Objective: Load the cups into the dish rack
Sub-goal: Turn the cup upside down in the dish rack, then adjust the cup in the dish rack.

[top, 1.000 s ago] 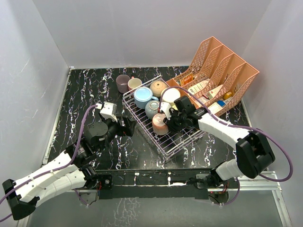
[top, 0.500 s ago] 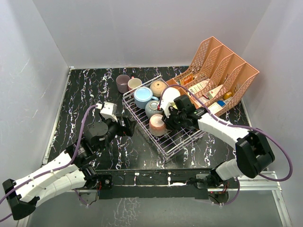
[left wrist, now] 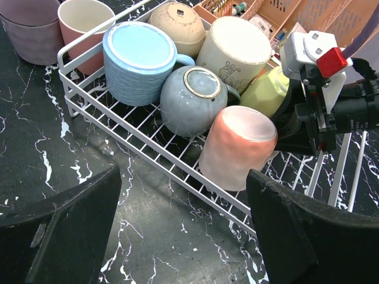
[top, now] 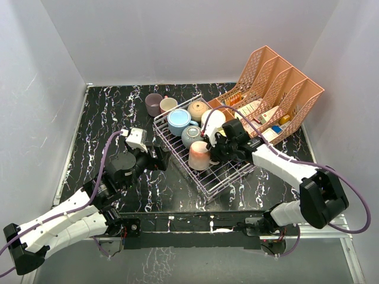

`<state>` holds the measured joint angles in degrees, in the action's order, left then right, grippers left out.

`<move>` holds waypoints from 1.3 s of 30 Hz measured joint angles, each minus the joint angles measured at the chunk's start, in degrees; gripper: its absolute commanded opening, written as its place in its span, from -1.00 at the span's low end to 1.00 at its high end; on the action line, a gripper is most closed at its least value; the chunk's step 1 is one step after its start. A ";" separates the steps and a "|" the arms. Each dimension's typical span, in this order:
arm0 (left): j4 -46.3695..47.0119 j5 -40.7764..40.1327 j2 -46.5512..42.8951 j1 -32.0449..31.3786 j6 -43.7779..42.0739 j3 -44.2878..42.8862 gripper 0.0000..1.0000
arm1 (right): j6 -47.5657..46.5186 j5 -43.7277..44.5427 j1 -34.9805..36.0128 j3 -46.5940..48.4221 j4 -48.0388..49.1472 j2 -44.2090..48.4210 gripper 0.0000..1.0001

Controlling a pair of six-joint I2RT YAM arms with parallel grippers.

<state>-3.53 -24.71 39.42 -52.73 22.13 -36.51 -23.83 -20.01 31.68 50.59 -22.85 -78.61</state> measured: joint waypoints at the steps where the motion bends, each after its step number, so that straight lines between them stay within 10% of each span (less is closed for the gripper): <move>1: 0.00 0.00 0.00 0.00 0.00 0.00 0.69 | -0.02 0.42 -0.20 -0.44 0.20 0.50 -0.77; 10: 0.00 0.00 0.02 0.00 0.04 0.00 0.69 | -1.66 2.43 -0.37 -3.02 1.64 3.26 -0.34; 39: -1.27 0.04 -0.22 0.00 0.44 -0.02 0.68 | -16.79 -21.38 -5.97 6.34 -14.03 8.90 -0.07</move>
<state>-4.80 -24.67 39.20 -52.73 22.57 -36.53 -40.62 -41.39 25.71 56.93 -36.88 -69.71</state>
